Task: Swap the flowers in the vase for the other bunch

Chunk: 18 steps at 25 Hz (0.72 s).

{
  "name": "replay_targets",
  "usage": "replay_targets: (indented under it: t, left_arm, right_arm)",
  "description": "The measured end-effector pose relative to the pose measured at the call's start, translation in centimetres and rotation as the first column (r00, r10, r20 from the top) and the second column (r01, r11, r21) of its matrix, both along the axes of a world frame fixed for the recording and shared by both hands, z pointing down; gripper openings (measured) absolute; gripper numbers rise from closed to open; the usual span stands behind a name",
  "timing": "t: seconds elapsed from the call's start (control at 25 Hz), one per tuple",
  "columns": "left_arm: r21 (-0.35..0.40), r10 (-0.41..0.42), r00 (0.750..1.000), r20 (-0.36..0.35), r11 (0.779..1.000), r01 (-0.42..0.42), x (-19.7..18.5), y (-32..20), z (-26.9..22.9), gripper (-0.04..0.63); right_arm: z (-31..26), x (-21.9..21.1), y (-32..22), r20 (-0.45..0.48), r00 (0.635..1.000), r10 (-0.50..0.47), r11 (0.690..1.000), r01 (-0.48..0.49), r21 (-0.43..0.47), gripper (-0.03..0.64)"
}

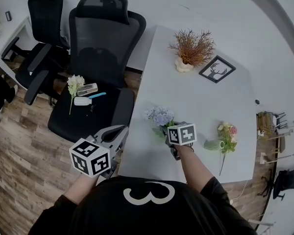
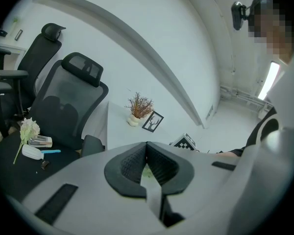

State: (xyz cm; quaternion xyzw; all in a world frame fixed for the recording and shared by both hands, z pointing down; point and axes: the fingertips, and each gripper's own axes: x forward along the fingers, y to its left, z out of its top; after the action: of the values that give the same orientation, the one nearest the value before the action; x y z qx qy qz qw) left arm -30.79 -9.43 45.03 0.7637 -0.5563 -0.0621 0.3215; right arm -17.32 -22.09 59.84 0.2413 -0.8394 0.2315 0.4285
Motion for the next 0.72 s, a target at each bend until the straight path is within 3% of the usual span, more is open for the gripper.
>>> replay_targets:
  t: [0.4,0.56,0.72]
  left_arm:
    - [0.0,0.079,0.997,-0.021,0.997,-0.079,2.5,-1.6,0.0,0.011]
    - [0.013,0.117,0.993,-0.009,0.993,-0.117,4.0,-2.8,-0.8,0.011]
    - [0.033,0.159,0.987,0.007,0.987,-0.159,6.1,-3.4,-1.9,0.011]
  right_arm:
    - [-7.5,0.3,-0.6,0.228,0.97,0.079,0.992,-0.099,0.08,0.1]
    - [-11.9,1.2,-1.1,0.348,0.933,0.093,0.978,-0.15,0.142,0.095]
    - [-16.6,3.2,-1.7,0.484,0.87,0.097,0.956,-0.218,0.199,0.094]
